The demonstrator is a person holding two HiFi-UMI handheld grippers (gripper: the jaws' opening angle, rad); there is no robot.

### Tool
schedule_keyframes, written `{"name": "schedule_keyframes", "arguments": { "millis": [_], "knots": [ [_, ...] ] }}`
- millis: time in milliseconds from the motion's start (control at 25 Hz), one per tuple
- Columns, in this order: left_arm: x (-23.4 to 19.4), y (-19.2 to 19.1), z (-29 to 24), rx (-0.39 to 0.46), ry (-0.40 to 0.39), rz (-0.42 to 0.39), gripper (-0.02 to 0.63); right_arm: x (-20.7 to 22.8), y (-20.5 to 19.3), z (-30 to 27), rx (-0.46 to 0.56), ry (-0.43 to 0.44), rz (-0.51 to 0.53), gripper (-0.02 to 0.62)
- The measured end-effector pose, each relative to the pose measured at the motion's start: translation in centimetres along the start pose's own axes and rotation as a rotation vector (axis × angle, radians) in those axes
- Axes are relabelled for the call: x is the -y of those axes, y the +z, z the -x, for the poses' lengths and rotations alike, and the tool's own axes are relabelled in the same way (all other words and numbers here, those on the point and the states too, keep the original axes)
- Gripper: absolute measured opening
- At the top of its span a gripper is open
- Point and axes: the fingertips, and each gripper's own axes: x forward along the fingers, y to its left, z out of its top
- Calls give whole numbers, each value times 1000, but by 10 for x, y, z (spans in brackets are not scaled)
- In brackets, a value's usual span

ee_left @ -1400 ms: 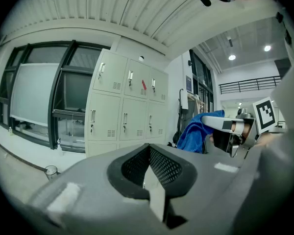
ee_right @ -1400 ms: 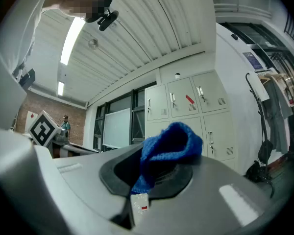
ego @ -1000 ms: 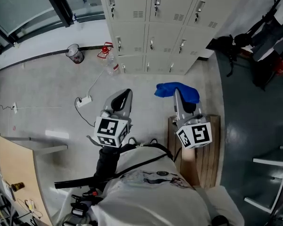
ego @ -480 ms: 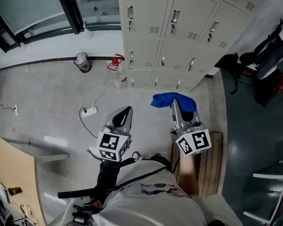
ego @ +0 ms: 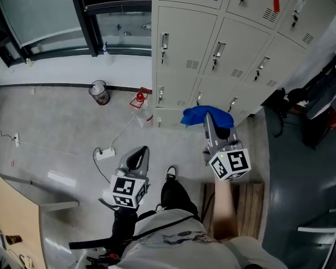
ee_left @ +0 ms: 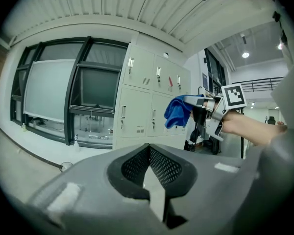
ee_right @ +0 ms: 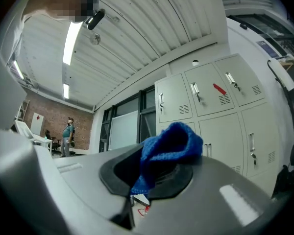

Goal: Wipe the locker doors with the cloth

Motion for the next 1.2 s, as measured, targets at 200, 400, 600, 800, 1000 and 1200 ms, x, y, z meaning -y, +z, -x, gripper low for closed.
{"name": "schedule_keyframes", "arguments": {
  "millis": [200,400,600,800,1000,1200],
  "knots": [
    [-38,28,-70,16,27,-34,-5,54,-7,-83,10,22,60,25],
    [-76,77,-147,17,45,-74,-5,124,-5,-179,-45,25,127,25],
    [-94,106,-206,15,51,-132,-3,198,15,-253,-39,-54,225,26],
    [-107,104,-237,-11,27,-92,-3,239,28,-299,-36,-108,317,26],
    [-122,113,-252,-6,17,-84,-3,250,37,-334,-23,-156,387,26],
    [-139,130,-258,24,3,-87,-3,245,41,-345,7,-189,389,25]
  ]
}}
